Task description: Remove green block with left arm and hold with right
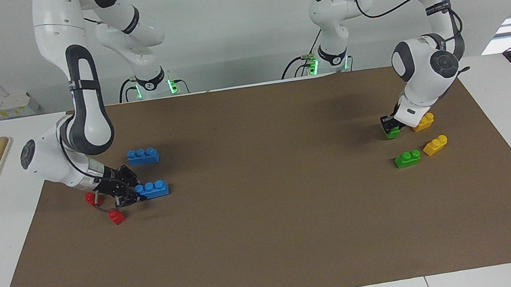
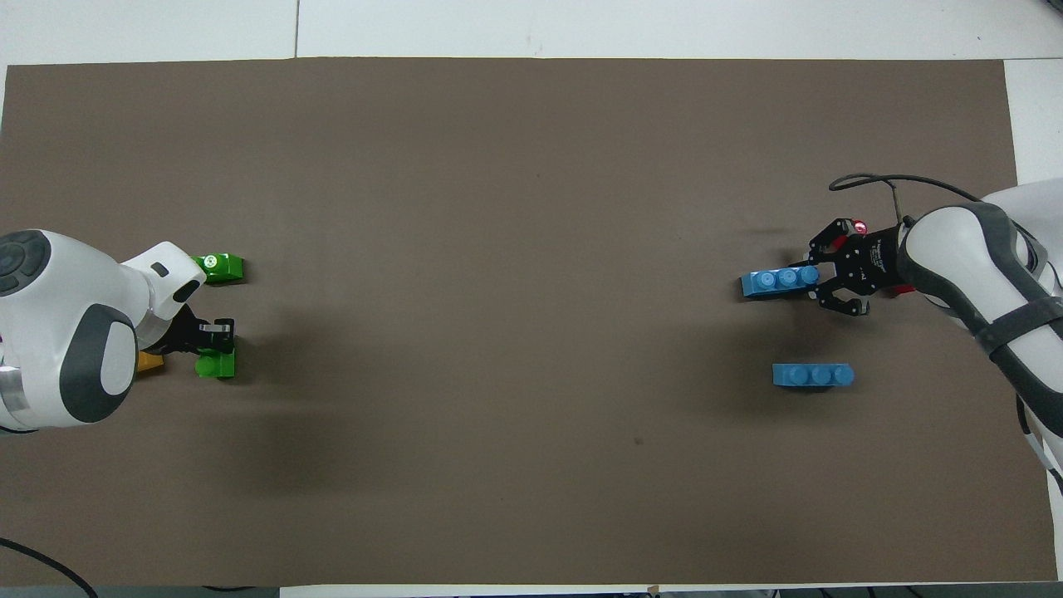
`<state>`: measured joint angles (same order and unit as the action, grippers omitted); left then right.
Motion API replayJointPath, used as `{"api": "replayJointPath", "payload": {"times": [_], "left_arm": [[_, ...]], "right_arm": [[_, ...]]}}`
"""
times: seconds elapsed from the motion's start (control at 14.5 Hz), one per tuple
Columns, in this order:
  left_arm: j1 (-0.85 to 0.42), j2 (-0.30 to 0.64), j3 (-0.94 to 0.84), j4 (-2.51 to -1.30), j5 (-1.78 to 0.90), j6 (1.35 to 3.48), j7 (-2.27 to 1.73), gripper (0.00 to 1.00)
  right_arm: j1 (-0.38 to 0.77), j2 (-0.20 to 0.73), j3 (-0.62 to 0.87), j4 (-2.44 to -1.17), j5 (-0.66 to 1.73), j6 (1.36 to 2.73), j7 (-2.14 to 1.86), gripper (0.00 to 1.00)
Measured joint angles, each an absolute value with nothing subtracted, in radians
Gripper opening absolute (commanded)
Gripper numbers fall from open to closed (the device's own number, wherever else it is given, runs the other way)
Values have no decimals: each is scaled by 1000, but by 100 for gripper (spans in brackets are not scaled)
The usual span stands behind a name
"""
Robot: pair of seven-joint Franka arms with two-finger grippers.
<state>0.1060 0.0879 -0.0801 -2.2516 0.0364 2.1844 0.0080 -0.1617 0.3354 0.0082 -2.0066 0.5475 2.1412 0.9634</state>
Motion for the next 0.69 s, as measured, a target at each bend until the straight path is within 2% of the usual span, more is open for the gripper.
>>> {"api": "replayJointPath", "payload": {"times": [0.07,0.14,0.21,0.28,0.34,0.41,0.55,0.69], "left_arm": [[106,88,-80,-2252,36,2185,7,91],[106,88,-80,-2253,36,2185,7,100],[106,88,-80,-2254,36,2185,6,100],[106,88,-80,-2253,36,2184,6,100],[106,87,-81,-2250,36,2183,6,100],[106,84,-82,-2242,36,2177,6,100],[106,75,-82,-2199,36,2124,4,100],[106,60,-81,-2122,36,2031,4,100]], "right_arm": [[-162,335,8,-2007,548,2142,958,0],[-162,335,8,-2007,548,2143,955,0],[-162,335,8,-2007,548,2144,953,0],[-162,335,8,-2007,548,2144,952,6],[-162,335,8,-2007,548,2146,951,37],[-162,335,8,-2007,548,2147,947,83],[-163,335,8,-2006,548,2147,939,100],[-163,332,8,-2004,547,2147,939,100]]}}
